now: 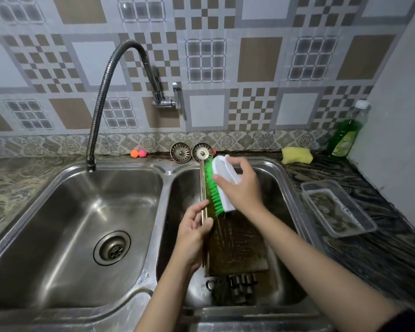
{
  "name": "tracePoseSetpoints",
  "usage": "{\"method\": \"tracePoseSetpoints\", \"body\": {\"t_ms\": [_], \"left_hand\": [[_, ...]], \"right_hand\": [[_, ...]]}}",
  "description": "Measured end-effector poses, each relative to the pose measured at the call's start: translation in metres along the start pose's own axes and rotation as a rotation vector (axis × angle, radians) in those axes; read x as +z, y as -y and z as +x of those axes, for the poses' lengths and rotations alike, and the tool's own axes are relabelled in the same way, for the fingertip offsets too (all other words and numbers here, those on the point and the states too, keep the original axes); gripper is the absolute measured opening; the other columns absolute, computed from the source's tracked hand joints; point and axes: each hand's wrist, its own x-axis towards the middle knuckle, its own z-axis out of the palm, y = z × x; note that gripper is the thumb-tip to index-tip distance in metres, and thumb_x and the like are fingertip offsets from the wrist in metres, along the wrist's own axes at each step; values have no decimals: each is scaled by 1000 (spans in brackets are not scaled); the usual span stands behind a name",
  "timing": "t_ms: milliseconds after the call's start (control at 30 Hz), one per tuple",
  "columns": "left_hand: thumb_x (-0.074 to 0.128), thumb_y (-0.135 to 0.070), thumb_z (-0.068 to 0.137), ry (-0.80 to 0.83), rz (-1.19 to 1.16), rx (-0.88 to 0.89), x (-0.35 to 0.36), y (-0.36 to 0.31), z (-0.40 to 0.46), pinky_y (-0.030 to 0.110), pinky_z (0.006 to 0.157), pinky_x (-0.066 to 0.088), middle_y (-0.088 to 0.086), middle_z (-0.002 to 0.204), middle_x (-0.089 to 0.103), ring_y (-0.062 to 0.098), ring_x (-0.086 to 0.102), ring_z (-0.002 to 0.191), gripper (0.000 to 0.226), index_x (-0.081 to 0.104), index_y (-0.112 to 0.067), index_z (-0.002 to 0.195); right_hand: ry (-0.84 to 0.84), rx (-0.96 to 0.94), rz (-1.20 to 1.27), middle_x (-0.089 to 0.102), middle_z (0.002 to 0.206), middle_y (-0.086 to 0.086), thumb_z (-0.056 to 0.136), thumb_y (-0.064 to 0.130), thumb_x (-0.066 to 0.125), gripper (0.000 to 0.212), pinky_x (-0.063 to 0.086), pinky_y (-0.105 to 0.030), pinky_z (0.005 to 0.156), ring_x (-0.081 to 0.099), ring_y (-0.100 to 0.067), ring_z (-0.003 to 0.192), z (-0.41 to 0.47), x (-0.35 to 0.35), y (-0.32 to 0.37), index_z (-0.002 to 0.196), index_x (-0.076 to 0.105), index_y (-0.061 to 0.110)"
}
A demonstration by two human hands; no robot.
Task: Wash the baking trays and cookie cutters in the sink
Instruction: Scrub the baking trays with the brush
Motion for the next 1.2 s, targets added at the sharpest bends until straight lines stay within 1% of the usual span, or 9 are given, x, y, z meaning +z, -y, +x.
{"method": "tracePoseSetpoints", "body": {"t_ms": [233,367,500,567,667,800,933,1067,1200], "left_hand": [[44,12,89,-166,-83,80,-22,-22,4,30,75,56,0,98,72,11,68,80,38,57,-15,112],[47,12,86,-197,-29,147,-35,-35,3,27,74,56,-3,94,74,8,68,79,39,55,-14,114],[48,17,85,-152,109,161,-24,-33,-5,23,73,57,-1,88,75,7,68,79,37,58,-10,109],[56,14,83,-115,243,170,-15,-27,-9,26,81,54,2,94,74,12,67,90,34,61,-11,106],[68,5,76,-42,408,173,0,-16,-15,36,89,51,12,104,71,22,66,100,31,65,-12,101],[67,10,77,57,596,149,23,-3,-23,22,74,51,2,99,73,6,68,85,35,67,-17,99],[67,-3,73,98,708,156,39,7,-25,23,88,49,-2,106,71,7,64,104,36,66,-21,103],[69,-6,81,182,649,160,51,14,-28,27,98,47,-8,129,61,2,53,122,55,51,-22,131],[70,-42,80,-78,718,217,26,12,-26,24,100,44,-15,128,58,-5,51,120,55,51,-33,130]], "right_hand": [[236,-25,106,59,115,30,73,39,75,41,55,-32,74,64,-7,87,-85,3,-13,106,53,37],[329,102,74,60,123,23,76,27,78,43,57,-26,72,66,-6,86,-106,-24,-41,107,55,44],[326,47,93,50,131,27,84,22,72,50,40,-8,97,47,13,118,-83,-46,-44,119,51,51],[352,33,106,55,135,12,88,24,66,48,35,-8,101,46,9,122,-72,-49,-38,123,49,51],[336,32,101,57,130,-11,91,29,61,45,37,-8,91,56,-5,116,-54,-48,-31,128,49,52],[370,61,159,62,100,21,90,24,64,38,38,-16,92,55,4,102,-32,-42,-23,120,57,46],[224,138,75,67,102,19,78,28,74,27,45,-23,97,59,2,105,-23,-36,-34,101,70,40],[109,166,71,68,100,20,75,11,66,36,49,-23,93,60,2,100,-18,-49,-36,84,66,46],[32,195,172,61,98,27,80,5,66,37,49,-25,93,55,8,97,-2,-76,-30,93,69,40]]}}
